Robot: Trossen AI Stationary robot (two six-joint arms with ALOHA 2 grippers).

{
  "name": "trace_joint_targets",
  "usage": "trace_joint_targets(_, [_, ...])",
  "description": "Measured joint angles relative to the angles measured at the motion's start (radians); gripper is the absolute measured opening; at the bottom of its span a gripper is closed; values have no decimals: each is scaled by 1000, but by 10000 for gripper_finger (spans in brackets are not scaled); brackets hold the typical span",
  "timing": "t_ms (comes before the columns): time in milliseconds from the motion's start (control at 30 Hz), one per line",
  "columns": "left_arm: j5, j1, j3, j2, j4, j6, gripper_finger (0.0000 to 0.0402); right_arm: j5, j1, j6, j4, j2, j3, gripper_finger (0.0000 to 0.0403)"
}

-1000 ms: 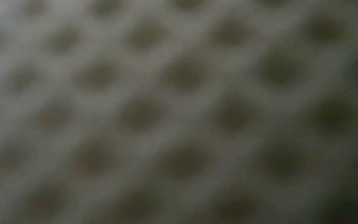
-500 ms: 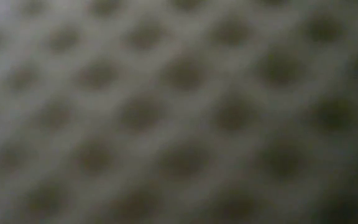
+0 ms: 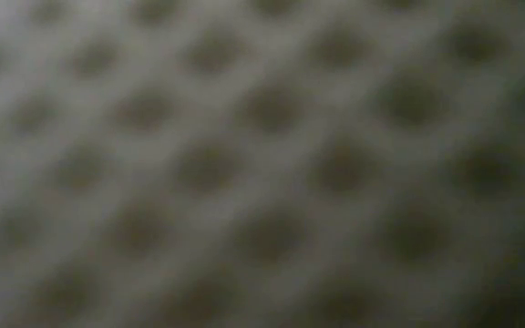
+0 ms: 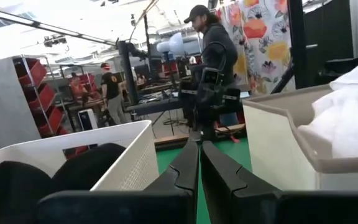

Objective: Sort clothes
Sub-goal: Return to Home Position

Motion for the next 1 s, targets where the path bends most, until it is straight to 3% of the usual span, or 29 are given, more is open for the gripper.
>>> trace_joint_targets(633, [-34, 0, 80, -12, -272, -86, 0, 0, 0, 31, -7, 0, 1, 18])
trace_joint_targets(1000, [20, 1, 63, -13, -233, -68, 0, -7, 0, 26, 9, 0, 2, 18])
